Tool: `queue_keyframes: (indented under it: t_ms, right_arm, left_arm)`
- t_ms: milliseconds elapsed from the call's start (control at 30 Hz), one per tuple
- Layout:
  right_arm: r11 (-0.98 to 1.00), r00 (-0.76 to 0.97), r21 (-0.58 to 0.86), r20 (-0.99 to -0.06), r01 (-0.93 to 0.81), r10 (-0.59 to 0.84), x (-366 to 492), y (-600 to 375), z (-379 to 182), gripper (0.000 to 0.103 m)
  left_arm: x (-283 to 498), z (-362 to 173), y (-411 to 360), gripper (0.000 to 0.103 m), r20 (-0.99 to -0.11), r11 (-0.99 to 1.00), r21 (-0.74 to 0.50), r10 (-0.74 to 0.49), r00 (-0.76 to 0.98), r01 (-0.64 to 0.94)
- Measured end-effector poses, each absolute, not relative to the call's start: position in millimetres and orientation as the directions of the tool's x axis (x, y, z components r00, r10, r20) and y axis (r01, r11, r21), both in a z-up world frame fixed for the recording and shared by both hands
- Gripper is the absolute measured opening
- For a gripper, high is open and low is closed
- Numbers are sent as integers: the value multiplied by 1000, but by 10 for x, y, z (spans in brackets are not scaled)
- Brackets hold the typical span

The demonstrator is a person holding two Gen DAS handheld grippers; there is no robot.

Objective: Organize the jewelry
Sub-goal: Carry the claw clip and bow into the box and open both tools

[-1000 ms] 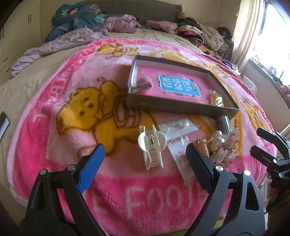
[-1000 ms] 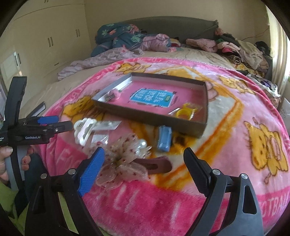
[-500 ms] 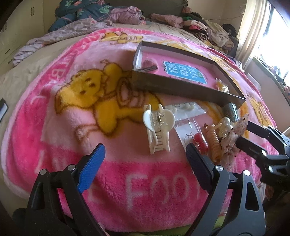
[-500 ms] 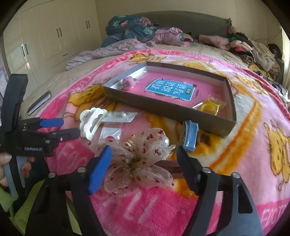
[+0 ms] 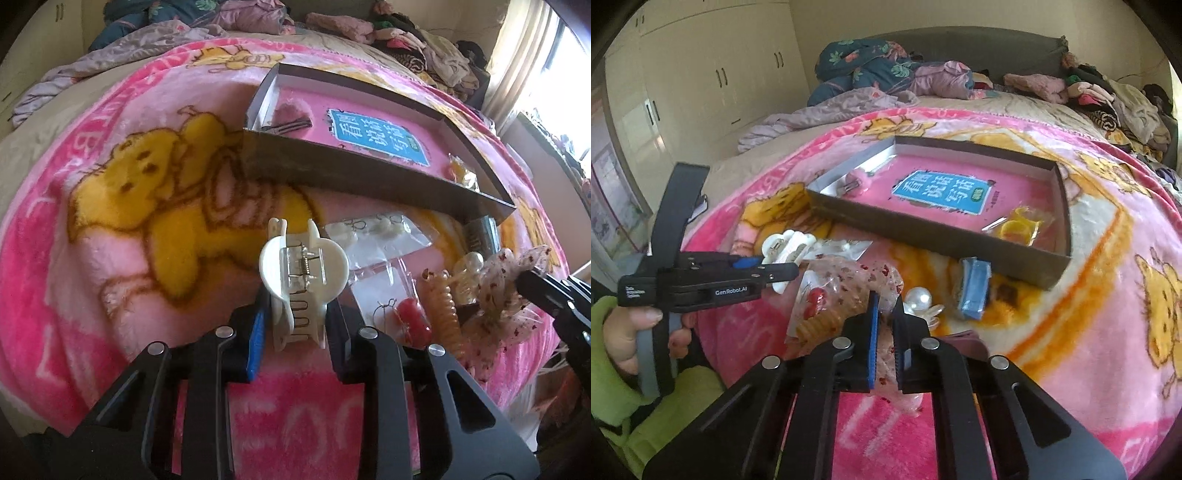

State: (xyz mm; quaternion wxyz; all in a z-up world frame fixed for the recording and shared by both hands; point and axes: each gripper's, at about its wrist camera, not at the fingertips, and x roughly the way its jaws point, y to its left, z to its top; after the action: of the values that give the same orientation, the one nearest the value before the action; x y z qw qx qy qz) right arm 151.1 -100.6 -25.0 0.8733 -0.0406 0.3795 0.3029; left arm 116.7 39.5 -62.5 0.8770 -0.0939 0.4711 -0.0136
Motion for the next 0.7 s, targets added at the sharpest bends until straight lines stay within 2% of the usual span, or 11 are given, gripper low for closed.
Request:
queue_keyframes:
  t_ms: [700]
  right_arm:
    - [887, 654, 134, -629, -441, 420, 1603, -1576, 61, 7]
  left_arm:
    - [1212, -50, 394, 20, -751, 981, -193, -140, 646, -12]
